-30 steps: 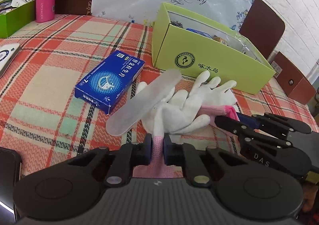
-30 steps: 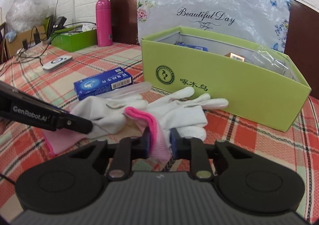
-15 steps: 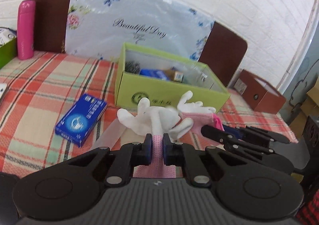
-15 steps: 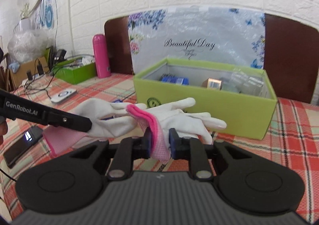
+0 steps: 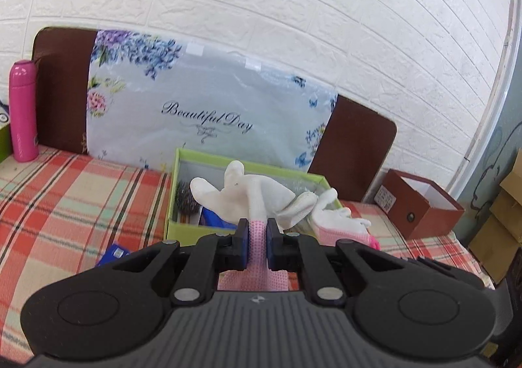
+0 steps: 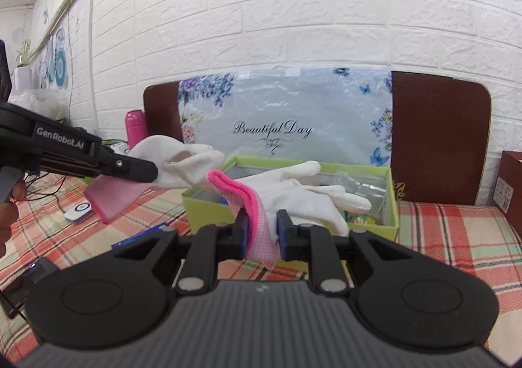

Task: Organize objects
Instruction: 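Carry both gloves into the lime-green box and open both grippers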

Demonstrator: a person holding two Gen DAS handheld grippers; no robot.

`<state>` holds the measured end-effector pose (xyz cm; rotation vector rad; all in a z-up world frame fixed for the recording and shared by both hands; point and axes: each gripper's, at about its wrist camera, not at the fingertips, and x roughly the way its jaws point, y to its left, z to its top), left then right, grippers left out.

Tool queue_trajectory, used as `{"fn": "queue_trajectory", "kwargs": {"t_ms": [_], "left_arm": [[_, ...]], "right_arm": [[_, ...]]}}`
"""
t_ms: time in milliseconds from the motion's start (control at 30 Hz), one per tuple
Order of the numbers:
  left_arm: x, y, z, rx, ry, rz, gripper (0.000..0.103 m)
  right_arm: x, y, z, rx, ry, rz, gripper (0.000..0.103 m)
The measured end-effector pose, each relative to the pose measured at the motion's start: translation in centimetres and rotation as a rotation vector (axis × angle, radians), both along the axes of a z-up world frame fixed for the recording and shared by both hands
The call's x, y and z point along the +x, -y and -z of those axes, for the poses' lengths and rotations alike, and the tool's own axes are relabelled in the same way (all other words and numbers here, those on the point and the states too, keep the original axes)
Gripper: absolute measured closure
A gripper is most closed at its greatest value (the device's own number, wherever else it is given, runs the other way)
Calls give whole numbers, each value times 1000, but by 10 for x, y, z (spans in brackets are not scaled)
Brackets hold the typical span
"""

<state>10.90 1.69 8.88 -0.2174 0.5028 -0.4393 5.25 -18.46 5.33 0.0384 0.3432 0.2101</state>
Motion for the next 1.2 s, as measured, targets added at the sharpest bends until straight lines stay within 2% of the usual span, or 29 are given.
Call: {"fn": "queue_trajectory", "kwargs": {"t_ms": [200, 367, 733, 800, 833, 867, 900, 933, 1000, 1133, 1200], "left_arm": [[38, 17, -14, 0, 34, -20, 94], [70, 27, -16, -9, 33, -27, 94], [129, 36, 6, 7, -31, -38, 93], [135, 35, 17, 11, -42, -57, 88], [138, 35, 22, 9, -51, -52, 76], [139, 34, 28, 8, -69, -48, 54], [140, 32, 34, 9, -92, -55, 42], [139, 30, 38, 11, -106, -76, 29], [134, 24, 42, 9, -99, -101, 28], [124, 16, 42, 0, -103, -108, 28], [119, 15, 39, -2, -103, -107, 28]], "right_arm": [[15, 3, -11, -5, 45, 58, 86], [35, 1, -15, -51, 97, 90, 86], [98, -3, -4, -92, 87, 106, 85], [110, -7, 4, -99, 66, 92, 83], [116, -10, 10, -110, 52, 81, 82], [123, -12, 16, -125, 28, 62, 69], [129, -15, 23, -141, -8, 41, 59], [133, -16, 29, -150, -37, 34, 43], [132, -16, 38, -148, -54, 34, 41], [124, -7, 44, -99, -59, 67, 21], [120, -4, 43, -95, -62, 81, 18]]}}
